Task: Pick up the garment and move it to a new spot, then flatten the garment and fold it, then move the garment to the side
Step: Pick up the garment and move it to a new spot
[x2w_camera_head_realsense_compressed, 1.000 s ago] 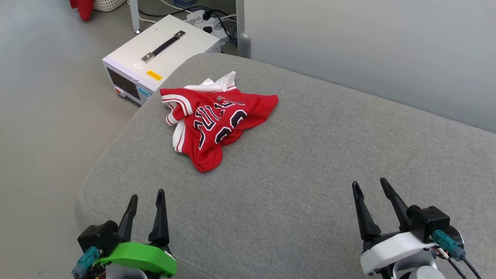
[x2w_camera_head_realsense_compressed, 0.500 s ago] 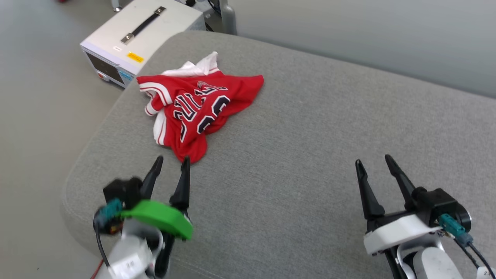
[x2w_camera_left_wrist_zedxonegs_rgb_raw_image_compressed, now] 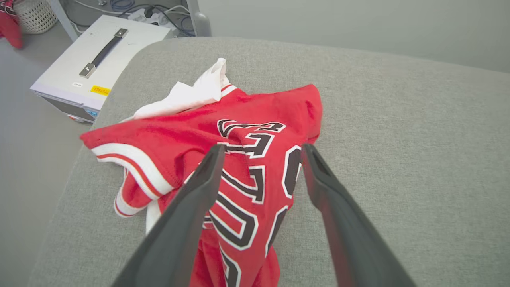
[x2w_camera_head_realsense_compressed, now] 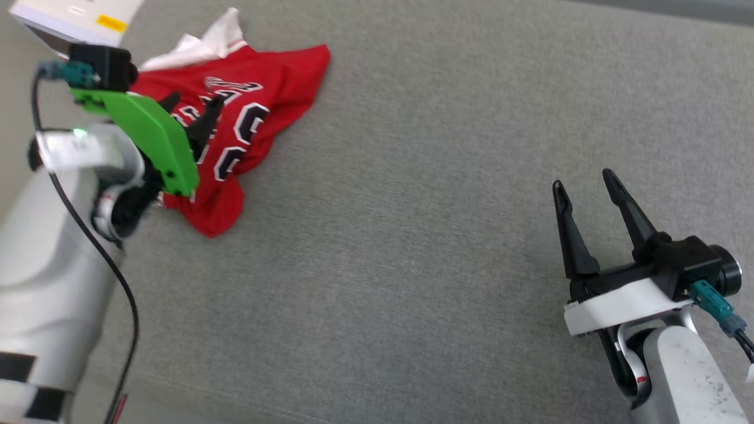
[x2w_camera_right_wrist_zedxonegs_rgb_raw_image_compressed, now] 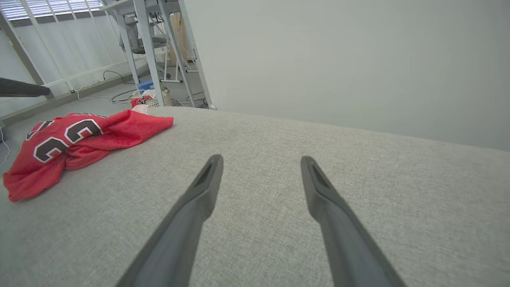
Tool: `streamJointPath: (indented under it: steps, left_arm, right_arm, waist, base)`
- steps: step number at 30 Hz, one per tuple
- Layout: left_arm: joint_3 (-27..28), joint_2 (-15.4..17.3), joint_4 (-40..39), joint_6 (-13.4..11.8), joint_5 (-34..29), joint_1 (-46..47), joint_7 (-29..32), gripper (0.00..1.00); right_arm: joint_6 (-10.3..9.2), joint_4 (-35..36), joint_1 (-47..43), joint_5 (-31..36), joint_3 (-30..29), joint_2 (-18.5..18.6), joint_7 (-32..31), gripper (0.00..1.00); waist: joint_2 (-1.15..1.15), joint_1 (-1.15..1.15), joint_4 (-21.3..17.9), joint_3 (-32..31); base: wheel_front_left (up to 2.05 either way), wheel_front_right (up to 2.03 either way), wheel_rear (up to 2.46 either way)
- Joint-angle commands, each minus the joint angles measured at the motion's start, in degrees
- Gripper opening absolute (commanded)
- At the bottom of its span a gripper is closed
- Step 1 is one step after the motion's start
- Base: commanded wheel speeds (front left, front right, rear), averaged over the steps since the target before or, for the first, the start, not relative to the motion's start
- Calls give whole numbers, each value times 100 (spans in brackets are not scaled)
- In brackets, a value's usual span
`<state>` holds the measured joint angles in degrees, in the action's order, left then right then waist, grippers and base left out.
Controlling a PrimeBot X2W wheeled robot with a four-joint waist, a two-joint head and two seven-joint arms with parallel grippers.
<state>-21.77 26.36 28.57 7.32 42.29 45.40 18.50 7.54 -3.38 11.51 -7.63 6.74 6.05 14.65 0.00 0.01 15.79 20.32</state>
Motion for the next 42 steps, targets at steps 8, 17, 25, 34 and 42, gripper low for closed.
streamJointPath:
  steps: [8,17,25,34,42]
  left_arm:
    - [-410,664,852,16,692,915,1349,100]
    - [-604,603,1433,16,882,816,1389,0]
    - [-589,663,1334,16,1090,685,463,0]
    - [-831,975,1066,14,338,586,-1420,0]
    - [-1215,1049,612,-44,-383,536,-2240,0]
  right_arm:
    - [-5,156,312,11,65,0,35,100]
    - [-5,153,316,26,64,-37,35,100]
    - [-5,45,233,18,42,-68,35,100]
    - [-5,-38,-82,-144,-111,-173,35,100]
    - [-5,-122,-410,-226,-216,-254,35,100]
  waist:
    - [0,-1,-938,1078]
    - [0,-1,-1039,1089]
    - [0,-1,-1040,648]
    - [0,-1,-1094,-364]
    - [0,-1,-1335,-1178]
  base:
    - [0,0,0]
    - [0,0,0]
    - [0,0,0]
    - [0,0,0]
    - [0,0,0]
